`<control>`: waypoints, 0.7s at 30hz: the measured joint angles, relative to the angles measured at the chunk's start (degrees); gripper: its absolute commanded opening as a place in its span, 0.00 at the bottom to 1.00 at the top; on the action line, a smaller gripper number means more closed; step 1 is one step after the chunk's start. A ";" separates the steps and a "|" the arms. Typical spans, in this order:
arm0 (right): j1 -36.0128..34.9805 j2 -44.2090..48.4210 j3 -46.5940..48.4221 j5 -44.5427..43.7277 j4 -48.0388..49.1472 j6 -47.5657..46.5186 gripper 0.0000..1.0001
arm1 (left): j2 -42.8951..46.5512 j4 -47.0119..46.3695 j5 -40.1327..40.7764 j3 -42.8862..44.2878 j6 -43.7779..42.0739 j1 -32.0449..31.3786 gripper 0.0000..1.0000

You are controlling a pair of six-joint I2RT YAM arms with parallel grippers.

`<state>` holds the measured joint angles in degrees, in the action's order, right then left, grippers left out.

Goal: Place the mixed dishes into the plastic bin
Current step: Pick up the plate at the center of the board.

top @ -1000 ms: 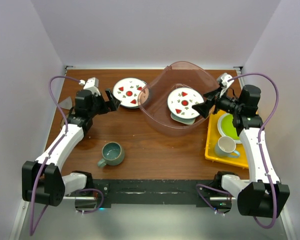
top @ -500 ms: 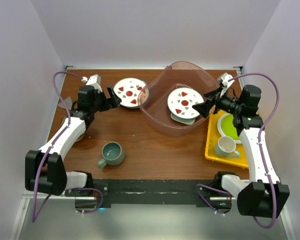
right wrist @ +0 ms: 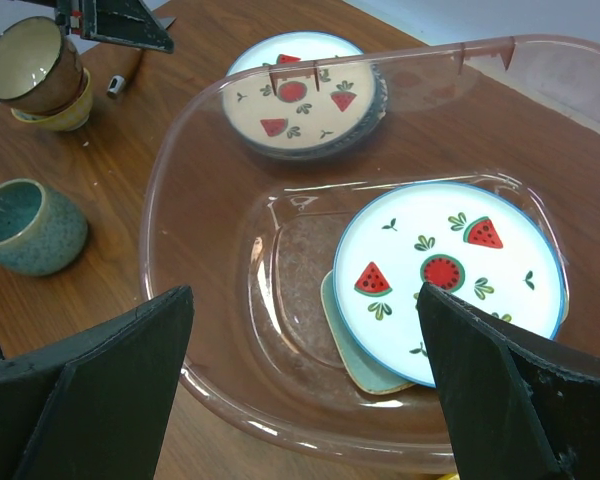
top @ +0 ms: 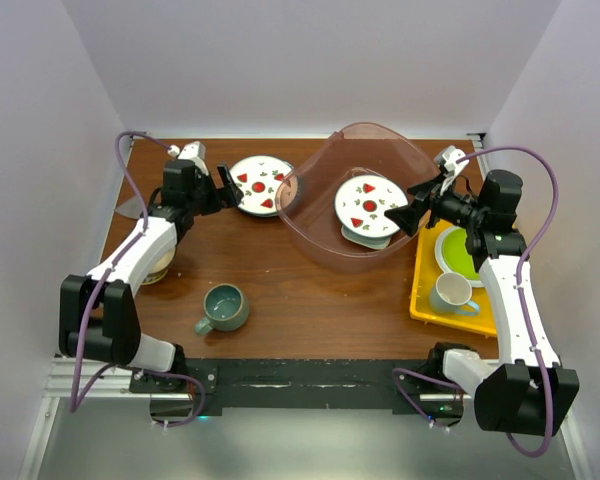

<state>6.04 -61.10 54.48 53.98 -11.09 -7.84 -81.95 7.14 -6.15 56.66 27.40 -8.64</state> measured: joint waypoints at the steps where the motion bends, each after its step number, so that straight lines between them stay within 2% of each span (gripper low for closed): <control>1: 0.00 0.00 0.00 0.04 0.00 0.00 0.98 | -0.35 0.09 0.09 0.24 0.00 0.00 0.99; 21: 0.02 0.00 0.00 1.05 0.00 0.20 0.98 | -3.37 1.07 0.63 1.38 -0.55 0.00 0.98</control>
<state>6.07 -61.10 54.48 55.02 -11.09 -7.64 -85.32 8.21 -5.52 58.04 26.85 -8.64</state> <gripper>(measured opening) 0.983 0.989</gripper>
